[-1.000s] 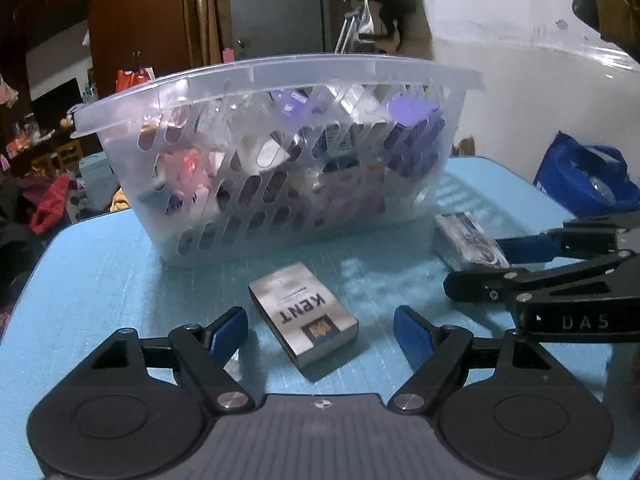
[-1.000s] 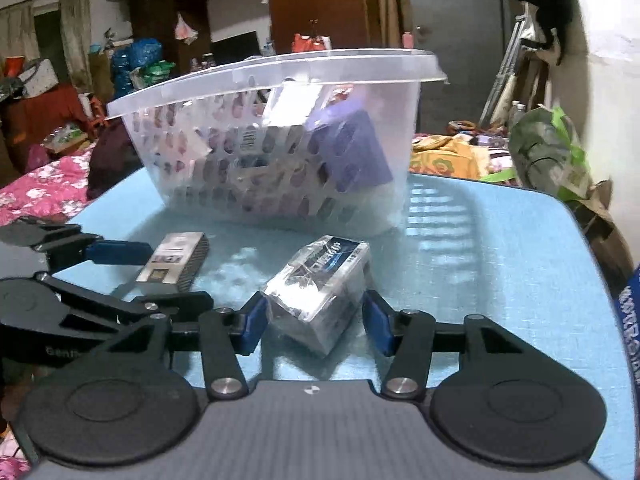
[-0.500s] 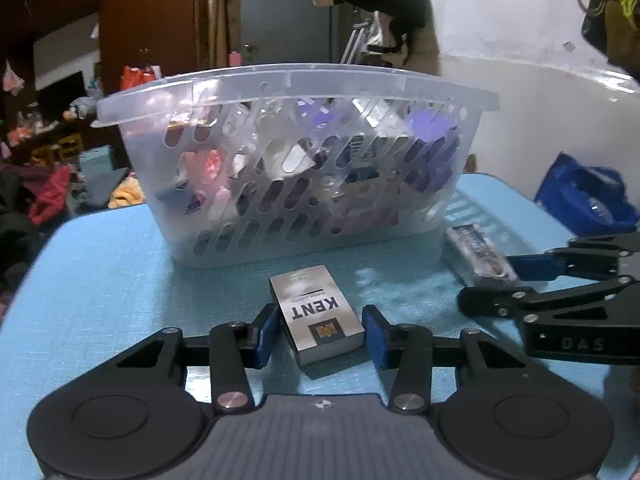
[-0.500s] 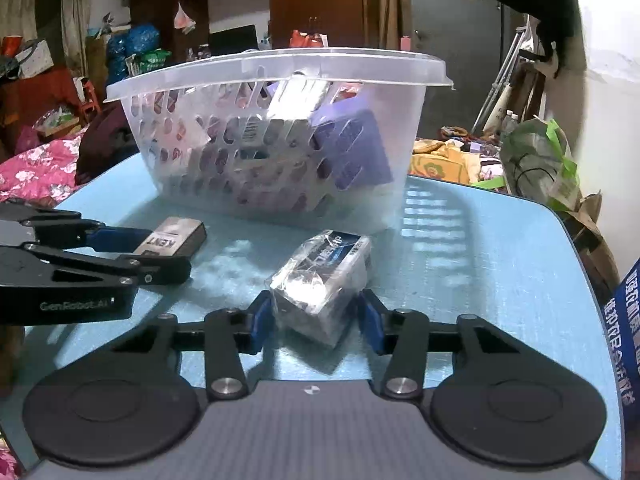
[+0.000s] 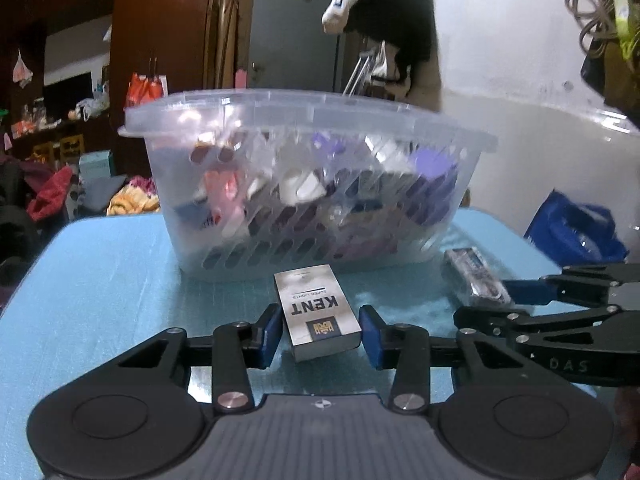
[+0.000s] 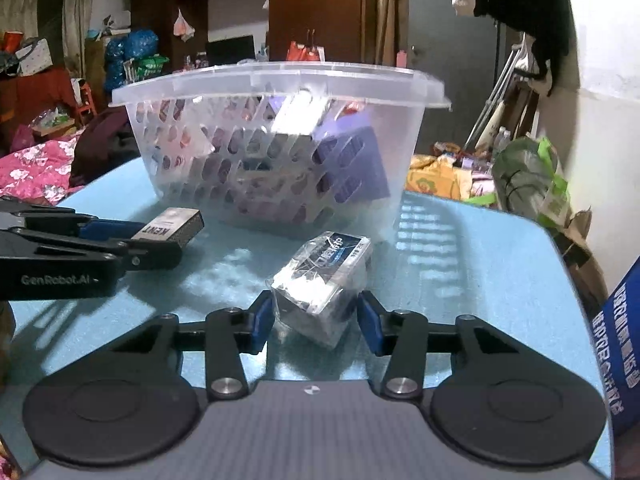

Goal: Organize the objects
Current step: 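Grasp the KENT pack with the left tool while the right tool grasps the white-blue box, then lift both packs over the basket and open both tools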

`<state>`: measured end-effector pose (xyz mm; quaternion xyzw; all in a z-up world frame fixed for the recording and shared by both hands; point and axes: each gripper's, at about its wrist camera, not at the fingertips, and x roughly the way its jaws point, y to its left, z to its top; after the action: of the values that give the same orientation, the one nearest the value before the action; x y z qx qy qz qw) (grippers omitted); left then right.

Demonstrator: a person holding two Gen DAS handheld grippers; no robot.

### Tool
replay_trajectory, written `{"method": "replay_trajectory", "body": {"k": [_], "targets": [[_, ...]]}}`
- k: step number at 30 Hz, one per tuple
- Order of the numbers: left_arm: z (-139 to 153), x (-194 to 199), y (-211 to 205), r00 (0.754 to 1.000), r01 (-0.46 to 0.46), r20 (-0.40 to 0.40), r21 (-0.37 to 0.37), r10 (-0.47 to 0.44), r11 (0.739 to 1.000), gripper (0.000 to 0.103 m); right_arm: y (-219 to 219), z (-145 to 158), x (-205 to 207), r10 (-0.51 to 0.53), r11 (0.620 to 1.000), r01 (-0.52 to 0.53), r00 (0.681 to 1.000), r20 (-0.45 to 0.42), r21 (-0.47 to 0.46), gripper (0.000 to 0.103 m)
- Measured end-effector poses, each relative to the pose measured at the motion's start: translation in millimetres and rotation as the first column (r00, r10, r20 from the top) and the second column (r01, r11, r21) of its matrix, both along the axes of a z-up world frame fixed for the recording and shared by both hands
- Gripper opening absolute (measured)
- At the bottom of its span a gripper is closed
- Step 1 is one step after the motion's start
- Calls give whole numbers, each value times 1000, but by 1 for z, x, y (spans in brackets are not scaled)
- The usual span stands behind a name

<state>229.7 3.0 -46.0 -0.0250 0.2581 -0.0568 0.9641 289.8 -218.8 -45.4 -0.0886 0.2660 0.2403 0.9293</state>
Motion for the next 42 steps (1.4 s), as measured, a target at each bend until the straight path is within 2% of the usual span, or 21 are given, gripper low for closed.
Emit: {"method": "replay_trajectory", "body": {"k": [4, 6, 9, 12, 14, 17, 19, 20, 21, 22, 23, 26, 27, 28, 29, 31, 33, 36, 38, 42], "targets": [[2, -4, 1, 1000, 12, 29, -14, -11, 1000, 46, 0, 2, -3, -7, 1000, 7, 1000, 21, 7, 49], [5, -10, 4, 999, 26, 47, -45, -24, 999, 46, -2, 6, -9, -4, 1000, 4, 999, 38, 20, 49], [23, -24, 9, 993, 48, 108, -77, -39, 996, 46, -12, 23, -28, 15, 995, -23, 997, 80, 93, 49], [64, -34, 16, 976, 75, 211, -106, -51, 992, 46, -20, 62, -44, 26, 983, -57, 985, 171, 175, 49], [94, -27, 14, 966, 69, 254, -70, -49, 995, 46, -16, 93, -45, 36, 978, -84, 970, 239, 193, 49], [131, 6, 14, 966, 49, 255, -35, -38, 998, 46, 4, 138, -18, 53, 976, -111, 955, 292, 186, 49], [144, 37, 18, 975, 34, 220, -39, -25, 999, 46, 22, 155, 11, 41, 985, -91, 950, 310, 148, 49], [145, 48, 21, 977, 27, 214, -48, -16, 998, 47, 31, 157, 25, 46, 989, -88, 949, 312, 120, 51], [144, 63, 24, 980, 18, 199, -43, -9, 999, 61, 38, 155, 38, 49, 992, -82, 951, 307, 97, 53], [139, 79, 27, 986, 2, 166, -40, 5, 999, 74, 44, 150, 51, 48, 994, -74, 953, 300, 75, 68], [133, 88, 29, 989, -17, 146, -45, 23, 999, 75, 50, 143, 64, 46, 997, -62, 956, 290, 45, 83], [119, 100, 36, 996, -39, 79, -63, 44, 997, 75, 54, 126, 76, 31, 999, -32, 967, 251, 0, 85], [118, 94, 39, 995, -25, 93, -67, 31, 997, 75, 48, 126, 70, 31, 999, -36, 967, 253, 16, 86], [118, 85, 39, 992, -12, 127, -63, 20, 998, 79, 42, 127, 64, 35, 998, -46, 964, 263, 39, 97], [119, 76, 39, 988, -15, 155, -53, 23, 998, 82, 35, 130, 56, 33, 997, -53, 958, 284, 63, 103], [120, 59, 35, 979, -29, 203, -17, 32, 999, 93, 25, 135, 42, 21, 995, -49, 952, 306, 85, 103], [119, 44, 28, 974, -43, 223, 28, 36, 999, 103, 25, 137, 33, 4, 998, -21, 959, 282, 57, 103], [115, 33, 19, 976, -19, 217, 81, 1, 997, 103, 31, 129, 24, -25, 999, 38, 953, 302, -38, 103], [112, 29, 13, 976, -43, 218, 104, 19, 994, 103, 36, 121, 18, -54, 992, 88, 946, 321, -92, 103], [113, 28, 15, 978, -83, 200, 84, 65, 993, 103, 31, 115, 9, -139, 986, 163, 930, 341, -43, 103]]}}
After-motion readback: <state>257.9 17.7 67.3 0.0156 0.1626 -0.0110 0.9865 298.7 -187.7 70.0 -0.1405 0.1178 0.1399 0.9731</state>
